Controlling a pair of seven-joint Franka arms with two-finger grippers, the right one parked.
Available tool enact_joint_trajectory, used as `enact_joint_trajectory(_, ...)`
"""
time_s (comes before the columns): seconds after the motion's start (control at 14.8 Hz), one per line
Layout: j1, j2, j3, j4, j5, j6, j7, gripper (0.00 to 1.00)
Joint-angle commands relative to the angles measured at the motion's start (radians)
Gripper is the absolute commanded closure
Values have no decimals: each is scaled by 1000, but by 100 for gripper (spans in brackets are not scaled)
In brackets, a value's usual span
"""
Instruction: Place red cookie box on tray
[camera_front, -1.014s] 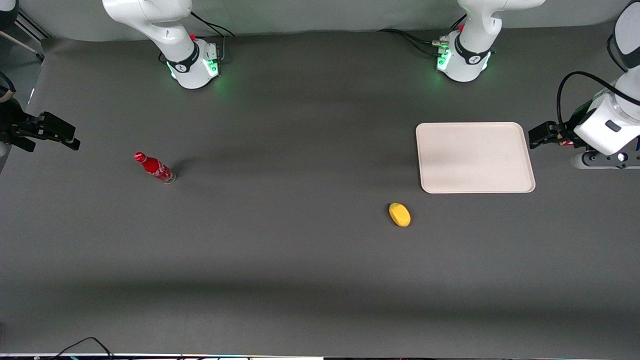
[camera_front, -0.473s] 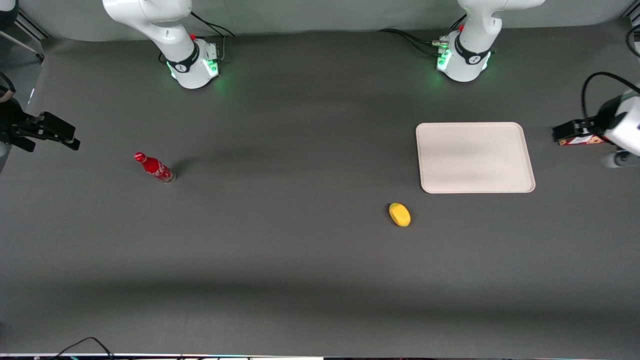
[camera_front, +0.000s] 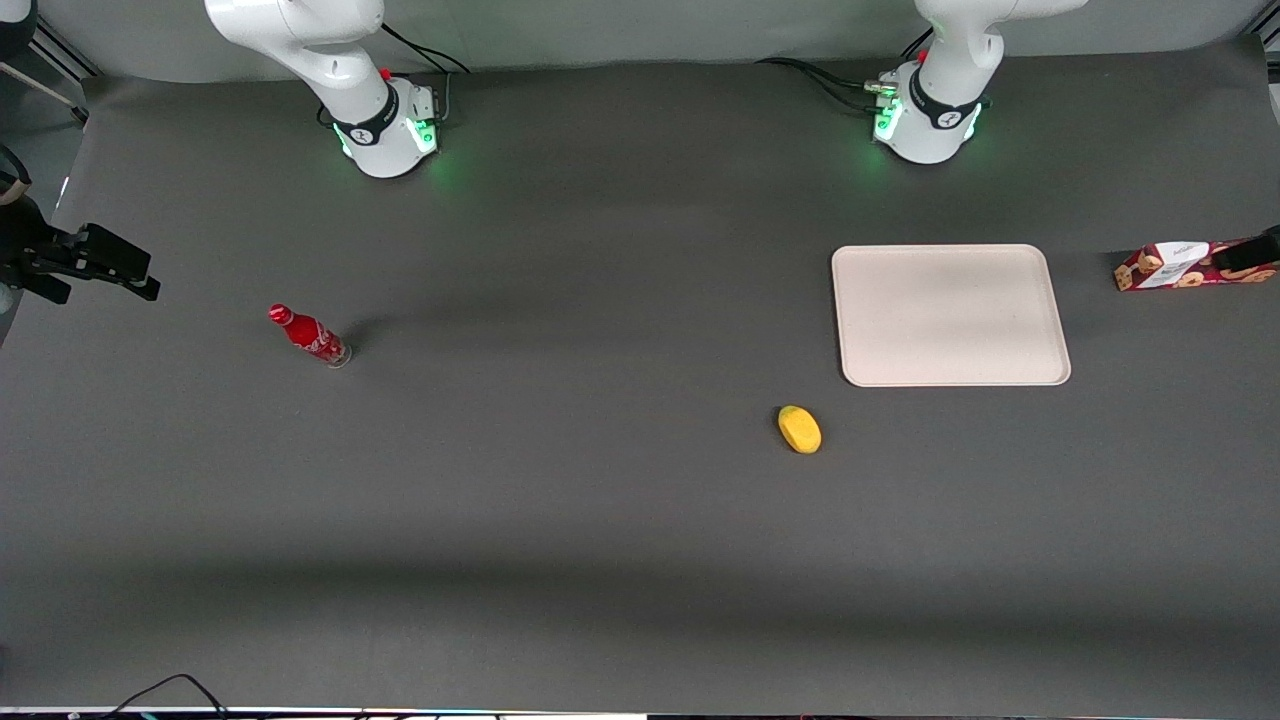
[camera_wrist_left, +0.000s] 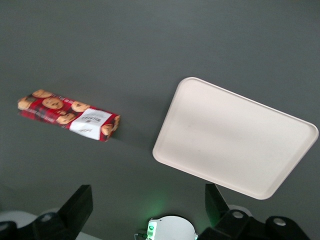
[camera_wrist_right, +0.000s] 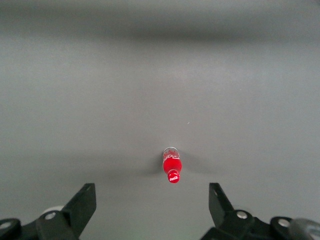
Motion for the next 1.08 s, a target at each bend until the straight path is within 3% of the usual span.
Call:
enact_joint_trajectory(0.0,155,-1,2,6,-26,6,-2,0)
enact_joint_trajectory(0.27,318,-15,11,-37,-41,50,34,0)
enact_joint_trajectory(0.41,323,-27,99,-98,-55,122,32,0)
enact_joint_trajectory(0.61,323,-21,198,-170,-132,216,5,0)
enact_joint_trajectory(1.01,325,-61,253,-425,-150,558,-219,0)
